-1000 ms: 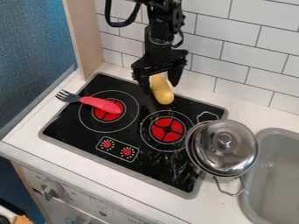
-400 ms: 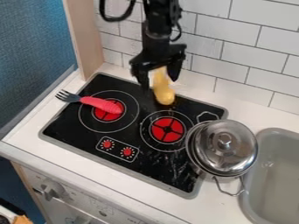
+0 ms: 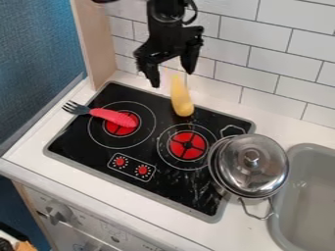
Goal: It takes the yellow toy from the bottom of the stove and place it on top
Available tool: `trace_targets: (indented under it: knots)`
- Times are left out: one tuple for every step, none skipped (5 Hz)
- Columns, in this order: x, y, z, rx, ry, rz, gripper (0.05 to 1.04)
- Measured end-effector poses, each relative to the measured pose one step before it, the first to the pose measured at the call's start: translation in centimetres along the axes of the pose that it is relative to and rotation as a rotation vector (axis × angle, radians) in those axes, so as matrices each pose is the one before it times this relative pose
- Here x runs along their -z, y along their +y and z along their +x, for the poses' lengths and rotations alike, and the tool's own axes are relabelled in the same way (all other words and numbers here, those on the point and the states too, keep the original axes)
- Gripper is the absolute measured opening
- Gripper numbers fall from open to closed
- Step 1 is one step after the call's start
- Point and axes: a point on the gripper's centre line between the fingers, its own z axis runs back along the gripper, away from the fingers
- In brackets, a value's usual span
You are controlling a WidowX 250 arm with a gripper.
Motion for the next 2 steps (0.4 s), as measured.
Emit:
trace_targets:
  knots:
    - [-1.389,2.959,-0.15,0.0214,0.0696,0.0483,1.0]
    - [-1.459,0.925,-3.064,0.0626,0.0319,-0.0488,1.0]
